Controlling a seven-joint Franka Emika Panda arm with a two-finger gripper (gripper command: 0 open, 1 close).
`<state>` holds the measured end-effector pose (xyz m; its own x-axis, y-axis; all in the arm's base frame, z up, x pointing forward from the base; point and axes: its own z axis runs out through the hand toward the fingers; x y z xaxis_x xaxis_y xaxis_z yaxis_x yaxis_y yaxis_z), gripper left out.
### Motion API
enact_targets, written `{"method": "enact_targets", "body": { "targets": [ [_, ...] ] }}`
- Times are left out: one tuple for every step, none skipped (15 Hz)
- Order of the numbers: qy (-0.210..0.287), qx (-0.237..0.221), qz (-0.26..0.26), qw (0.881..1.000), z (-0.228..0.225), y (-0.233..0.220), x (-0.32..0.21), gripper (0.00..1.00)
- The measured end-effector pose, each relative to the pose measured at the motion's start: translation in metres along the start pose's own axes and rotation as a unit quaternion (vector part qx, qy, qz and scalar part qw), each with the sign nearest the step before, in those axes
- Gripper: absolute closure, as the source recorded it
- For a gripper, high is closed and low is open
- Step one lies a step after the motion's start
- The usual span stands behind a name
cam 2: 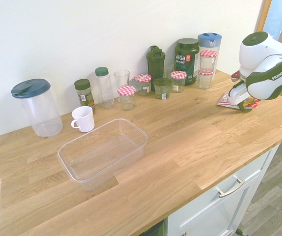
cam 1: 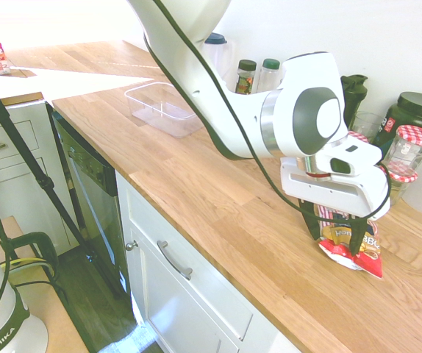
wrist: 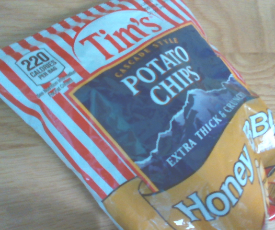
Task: Put the chip bag into the container
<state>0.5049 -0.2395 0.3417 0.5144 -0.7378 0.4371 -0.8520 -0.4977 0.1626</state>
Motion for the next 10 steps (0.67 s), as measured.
{"method": "enact_targets", "body": {
  "targets": [
    [-0.007, 0.002, -0.001, 1.000, 0.002, -0.001, 0.000, 1.00],
    [-0.013, 0.003, -0.002, 1.000, 0.005, -0.001, 0.000, 1.00],
    [-0.016, 0.004, -0.003, 1.000, 0.007, -0.004, 0.000, 1.00],
    [-0.016, 0.005, -0.004, 1.000, 0.008, -0.005, 0.001, 1.00],
    [-0.017, 0.005, -0.004, 1.000, 0.009, -0.007, 0.001, 1.00],
    [-0.016, 0.005, -0.005, 1.000, 0.009, -0.008, 0.001, 1.00],
    [-0.016, 0.004, -0.005, 1.000, 0.010, -0.009, 0.001, 1.00],
    [-0.016, 0.003, -0.006, 1.000, 0.011, -0.010, 0.002, 1.00],
    [-0.015, 0.003, -0.007, 1.000, 0.012, -0.012, 0.002, 1.00],
    [-0.014, 0.003, -0.009, 1.000, 0.012, -0.014, 0.002, 1.00]
  ]
}}
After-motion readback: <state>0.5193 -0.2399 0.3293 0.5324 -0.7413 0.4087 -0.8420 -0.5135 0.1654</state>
